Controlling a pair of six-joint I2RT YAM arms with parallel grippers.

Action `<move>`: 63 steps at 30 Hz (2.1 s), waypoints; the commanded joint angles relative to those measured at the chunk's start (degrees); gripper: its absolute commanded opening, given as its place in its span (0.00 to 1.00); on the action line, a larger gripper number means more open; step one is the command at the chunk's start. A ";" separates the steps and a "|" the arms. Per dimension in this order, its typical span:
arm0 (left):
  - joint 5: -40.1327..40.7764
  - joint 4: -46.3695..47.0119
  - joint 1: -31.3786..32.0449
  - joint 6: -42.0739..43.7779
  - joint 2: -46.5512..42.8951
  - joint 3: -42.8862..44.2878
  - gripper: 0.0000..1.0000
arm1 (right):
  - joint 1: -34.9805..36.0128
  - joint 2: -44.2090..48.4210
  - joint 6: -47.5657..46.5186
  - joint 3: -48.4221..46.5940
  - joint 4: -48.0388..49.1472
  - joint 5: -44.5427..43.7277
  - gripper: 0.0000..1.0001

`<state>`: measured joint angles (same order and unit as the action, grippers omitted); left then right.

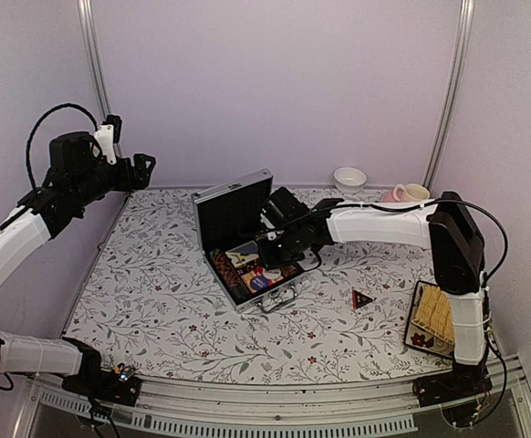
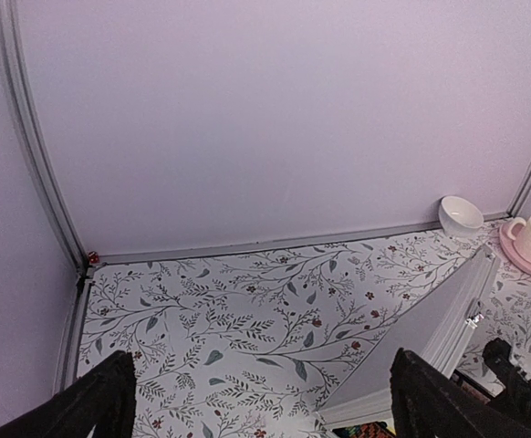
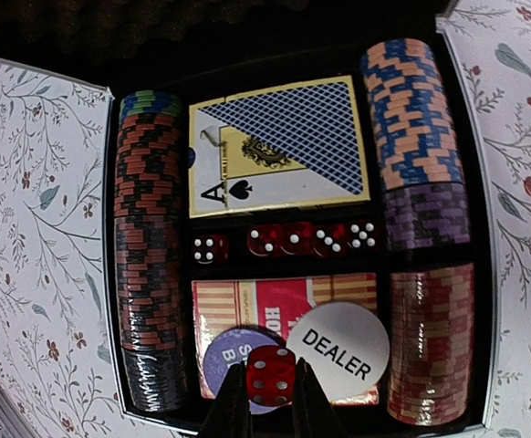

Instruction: Pack up texas hold em set

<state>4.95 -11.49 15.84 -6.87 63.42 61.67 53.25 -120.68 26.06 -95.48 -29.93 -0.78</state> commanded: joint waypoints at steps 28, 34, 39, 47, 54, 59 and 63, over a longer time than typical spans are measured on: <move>0.24 -0.01 -0.38 0.43 0.13 0.26 0.97 | 1.21 -15.28 -7.26 -15.38 1.31 3.28 0.10; 0.38 0.06 -0.42 0.46 0.19 0.21 0.97 | 1.17 -16.27 -7.26 -15.70 0.76 3.45 0.09; 0.33 -0.01 -0.32 0.46 0.24 0.21 0.97 | 1.21 -16.54 -7.40 -15.70 0.38 3.11 0.09; 0.32 -0.04 -0.33 0.46 0.30 0.21 0.97 | 1.18 -16.94 -7.34 -15.70 -0.90 1.84 0.10; 0.26 -0.07 -0.42 0.46 0.31 0.30 0.97 | 1.23 -16.95 -6.82 -15.83 -1.11 1.48 0.18; 0.25 -0.04 -0.35 0.46 0.30 0.32 0.97 | 1.18 -16.84 -6.68 -16.43 -1.16 1.39 0.26; 0.27 -0.07 -0.32 0.46 0.30 0.29 0.97 | 1.19 -16.90 -6.71 -16.95 -1.14 1.46 0.27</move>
<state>4.99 -11.49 15.84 -6.87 63.42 61.65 54.11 -136.25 19.38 -110.69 -29.56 1.78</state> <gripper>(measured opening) 0.970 0.272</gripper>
